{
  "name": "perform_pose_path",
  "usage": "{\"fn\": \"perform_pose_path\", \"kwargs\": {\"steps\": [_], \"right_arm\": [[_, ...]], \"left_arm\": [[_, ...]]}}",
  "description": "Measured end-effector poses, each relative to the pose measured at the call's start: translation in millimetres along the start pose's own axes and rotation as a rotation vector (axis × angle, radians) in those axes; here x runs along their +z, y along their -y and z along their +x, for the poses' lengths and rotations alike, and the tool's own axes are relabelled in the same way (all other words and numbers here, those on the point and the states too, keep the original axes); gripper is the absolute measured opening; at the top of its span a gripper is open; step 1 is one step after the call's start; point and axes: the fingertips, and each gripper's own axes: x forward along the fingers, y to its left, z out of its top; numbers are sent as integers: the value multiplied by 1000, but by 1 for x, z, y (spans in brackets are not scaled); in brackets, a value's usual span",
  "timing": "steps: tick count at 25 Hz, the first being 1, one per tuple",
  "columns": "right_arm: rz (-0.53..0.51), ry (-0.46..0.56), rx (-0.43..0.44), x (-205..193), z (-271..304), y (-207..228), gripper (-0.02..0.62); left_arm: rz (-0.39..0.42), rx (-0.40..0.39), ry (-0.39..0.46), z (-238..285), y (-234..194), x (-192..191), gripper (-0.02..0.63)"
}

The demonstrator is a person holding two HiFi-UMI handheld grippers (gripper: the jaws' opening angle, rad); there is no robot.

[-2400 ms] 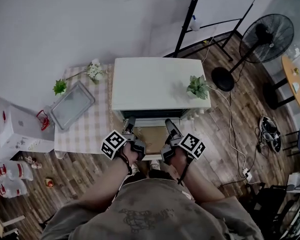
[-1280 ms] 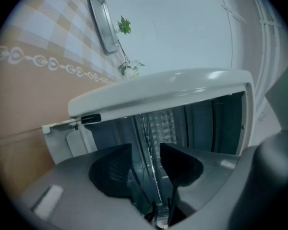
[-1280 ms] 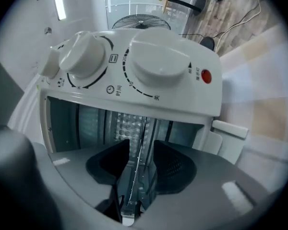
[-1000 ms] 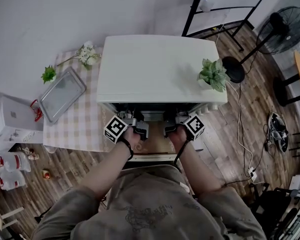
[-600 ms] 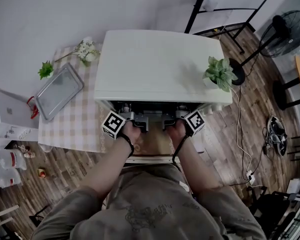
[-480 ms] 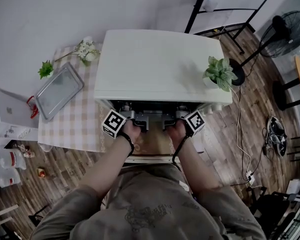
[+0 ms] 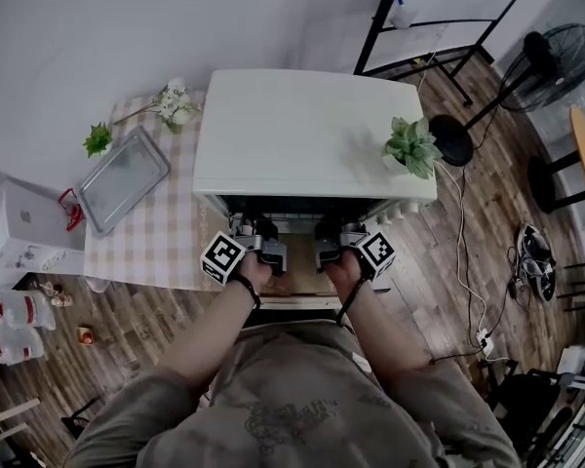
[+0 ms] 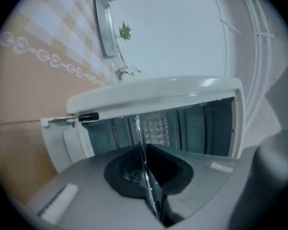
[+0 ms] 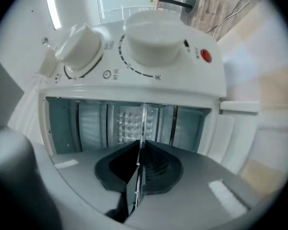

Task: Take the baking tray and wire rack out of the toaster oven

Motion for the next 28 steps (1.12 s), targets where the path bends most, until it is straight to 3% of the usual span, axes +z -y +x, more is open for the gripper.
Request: {"fn": "perform_pose_path", "kwargs": {"steps": [19,28], "right_arm": [[35,-48,-170,-30,-107,-6,31],[49,-78,-174,-41,-142,-22,31]], "left_arm": [[11,114,-92,-103,17,-24,6],[1,113,-141,-138,32,-31,8]]}}
